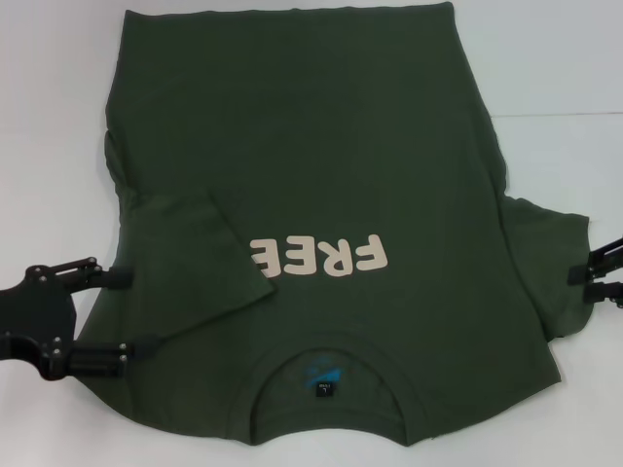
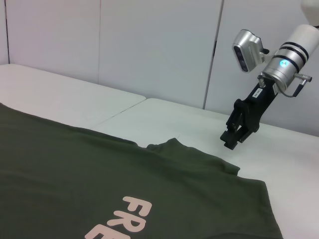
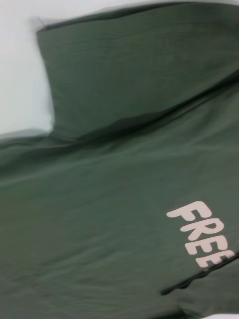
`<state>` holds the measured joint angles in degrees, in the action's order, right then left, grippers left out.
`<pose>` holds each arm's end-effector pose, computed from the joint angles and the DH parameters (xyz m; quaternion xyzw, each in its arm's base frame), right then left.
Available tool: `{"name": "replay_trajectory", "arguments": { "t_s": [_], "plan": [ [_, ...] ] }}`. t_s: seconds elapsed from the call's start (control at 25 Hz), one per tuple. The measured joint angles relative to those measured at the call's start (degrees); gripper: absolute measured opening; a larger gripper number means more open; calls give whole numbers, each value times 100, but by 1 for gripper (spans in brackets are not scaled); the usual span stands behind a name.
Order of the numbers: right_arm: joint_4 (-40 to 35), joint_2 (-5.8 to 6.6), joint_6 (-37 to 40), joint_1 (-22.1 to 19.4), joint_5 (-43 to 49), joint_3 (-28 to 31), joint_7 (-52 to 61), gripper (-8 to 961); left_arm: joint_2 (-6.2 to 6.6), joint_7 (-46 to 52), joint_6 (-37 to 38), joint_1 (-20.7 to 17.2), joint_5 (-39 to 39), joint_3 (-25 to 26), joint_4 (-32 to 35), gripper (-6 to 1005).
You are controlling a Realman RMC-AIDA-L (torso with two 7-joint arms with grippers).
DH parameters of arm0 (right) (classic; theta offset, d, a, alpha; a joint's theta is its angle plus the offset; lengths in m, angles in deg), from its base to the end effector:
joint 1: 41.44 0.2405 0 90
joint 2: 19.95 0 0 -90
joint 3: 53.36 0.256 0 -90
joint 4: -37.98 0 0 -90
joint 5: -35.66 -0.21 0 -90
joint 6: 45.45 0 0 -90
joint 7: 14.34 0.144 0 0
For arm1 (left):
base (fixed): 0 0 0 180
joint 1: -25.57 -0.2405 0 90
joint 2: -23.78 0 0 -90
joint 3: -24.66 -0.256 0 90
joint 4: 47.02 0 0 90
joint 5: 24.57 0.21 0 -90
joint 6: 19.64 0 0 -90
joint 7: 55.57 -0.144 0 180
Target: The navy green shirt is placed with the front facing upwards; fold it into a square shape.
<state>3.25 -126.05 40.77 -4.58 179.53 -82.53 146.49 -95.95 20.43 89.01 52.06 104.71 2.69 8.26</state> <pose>0.3298 0.3578 0.0864 -0.5887 0.7902 0.1065 0.1328 -0.2864 0.2879 0.0666 -0.9556 -0.1627 -0.1982 0.1452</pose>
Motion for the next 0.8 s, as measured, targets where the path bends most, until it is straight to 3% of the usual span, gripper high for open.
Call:
{"name": "replay_trajectory", "arguments": {
  "t_s": [0.12, 0.32, 0.8],
  "plan": [
    [-7, 2, 28, -11, -4, 48, -39, 236, 3, 11, -2, 4, 0, 0, 0, 938],
    [-3, 25, 67, -20, 31, 22, 8, 465, 3, 11, -2, 10, 0, 0, 0, 937],
    [-86, 80, 44, -83, 192, 11, 24, 823, 3, 11, -4, 15, 0, 0, 0, 938]
  ]
}}
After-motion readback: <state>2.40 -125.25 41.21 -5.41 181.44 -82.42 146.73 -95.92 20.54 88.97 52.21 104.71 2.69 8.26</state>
